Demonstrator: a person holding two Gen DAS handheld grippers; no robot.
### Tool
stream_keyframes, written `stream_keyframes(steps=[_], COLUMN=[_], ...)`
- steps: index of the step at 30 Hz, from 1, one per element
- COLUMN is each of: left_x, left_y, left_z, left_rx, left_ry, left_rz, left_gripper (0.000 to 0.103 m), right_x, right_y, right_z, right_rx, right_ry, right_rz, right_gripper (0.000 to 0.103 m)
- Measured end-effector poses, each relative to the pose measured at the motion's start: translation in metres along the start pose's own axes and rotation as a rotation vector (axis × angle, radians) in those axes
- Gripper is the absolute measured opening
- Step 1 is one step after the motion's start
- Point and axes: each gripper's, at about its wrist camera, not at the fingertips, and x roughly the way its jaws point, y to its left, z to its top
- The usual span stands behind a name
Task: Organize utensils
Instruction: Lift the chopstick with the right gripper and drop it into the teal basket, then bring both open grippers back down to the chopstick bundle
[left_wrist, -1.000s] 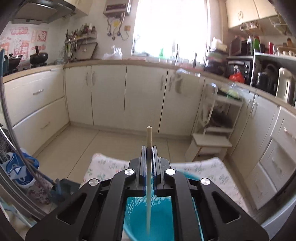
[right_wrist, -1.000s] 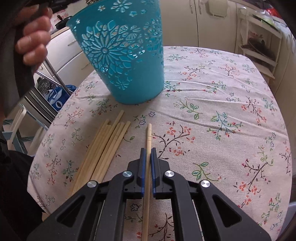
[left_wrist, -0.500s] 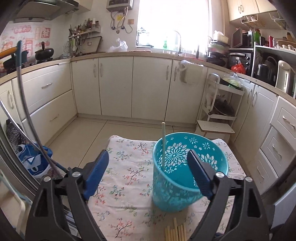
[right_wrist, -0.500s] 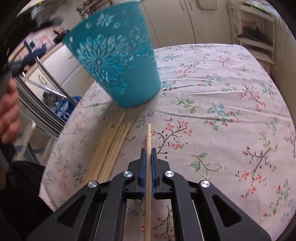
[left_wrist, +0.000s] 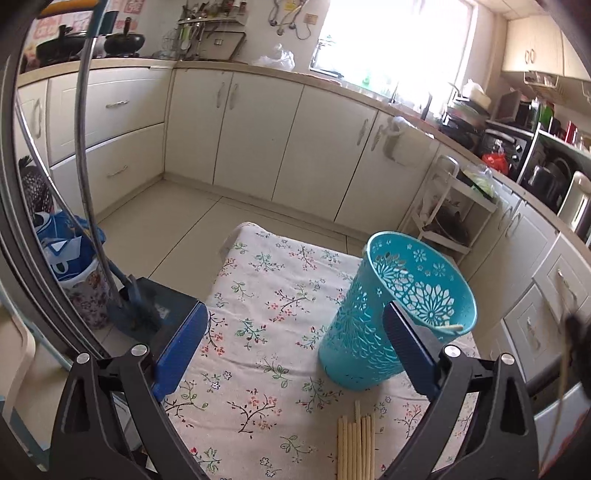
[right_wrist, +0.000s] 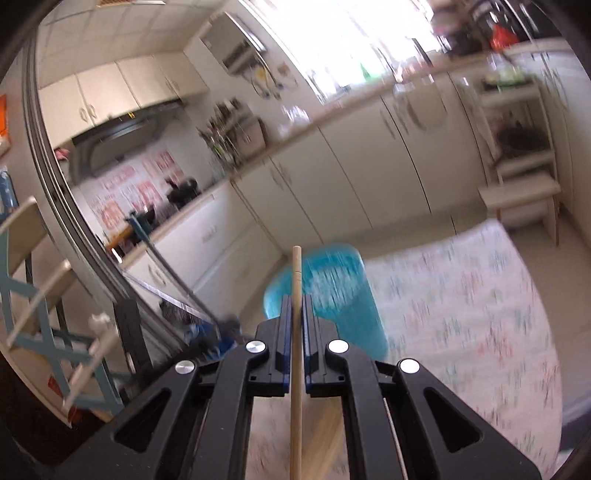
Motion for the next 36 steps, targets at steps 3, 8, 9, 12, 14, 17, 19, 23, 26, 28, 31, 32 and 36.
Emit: stream_keyframes(steps=[3, 8, 9, 12, 14, 17, 19, 23, 26, 28, 31, 32, 36], left_x=[-0.002, 0.002, 0.003, 0.004, 0.004, 0.003, 0.003, 0.002, 0.002, 0.002, 0.002, 0.002, -0.002], left_y=[0.007, 0.019, 0.022, 0.031, 0.035, 0.038, 0.038, 0.036, 0.039, 0.041, 0.043, 0.043, 0.04], left_z=[0.001, 0.0, 0.0, 0.001, 0.002, 0.004, 0.003, 0.002, 0.001, 0.0, -0.001, -0.001, -0.004], left_rx=[-0.029, -0.065, -0.073, -0.093, -0.104, -0.119, -0.117, -0.105, -0.111, -0.117, -0.118, -0.117, -0.101], left_ry=[-0.006, 0.005, 0.007, 0.011, 0.014, 0.019, 0.02, 0.022, 0.025, 0.028, 0.032, 0.032, 0.028], left_rz=[-0.003, 0.014, 0.019, 0.021, 0.02, 0.008, 0.003, 0.001, 0.009, 0.015, 0.027, 0.03, 0.036], left_gripper=[0.093, 0.093, 0.093, 0.093, 0.093, 0.093, 0.094, 0.094, 0.094, 0.094, 0.094, 0.094, 0.094], right_x=[0.022, 0.085, 0.098, 0.123, 0.128, 0.134, 0.14, 0.139, 0.115, 0.087, 0.05, 0.043, 0.042], right_y=[0.023, 0.03, 0.027, 0.015, 0.01, 0.008, 0.007, 0.008, 0.019, 0.032, 0.044, 0.045, 0.03], right_z=[0.042, 0.076, 0.078, 0.075, 0.071, 0.055, 0.044, 0.02, 0.01, 0.003, -0.019, -0.03, -0.09], right_rx=[-0.047, -0.055, -0.048, -0.009, -0.002, -0.037, -0.055, -0.09, -0.116, -0.147, -0.174, -0.178, -0.162], right_ry=[-0.12, -0.245, -0.26, -0.245, -0.219, -0.177, -0.133, -0.07, -0.076, -0.107, -0.111, -0.098, 0.095], right_rz=[-0.01, -0.097, -0.129, -0.196, -0.214, -0.225, -0.226, -0.227, -0.213, -0.201, -0.206, -0.216, -0.27], right_gripper=[0.006, 0.006, 0.006, 0.006, 0.006, 0.006, 0.007, 0.015, 0.016, 0.018, 0.021, 0.021, 0.021])
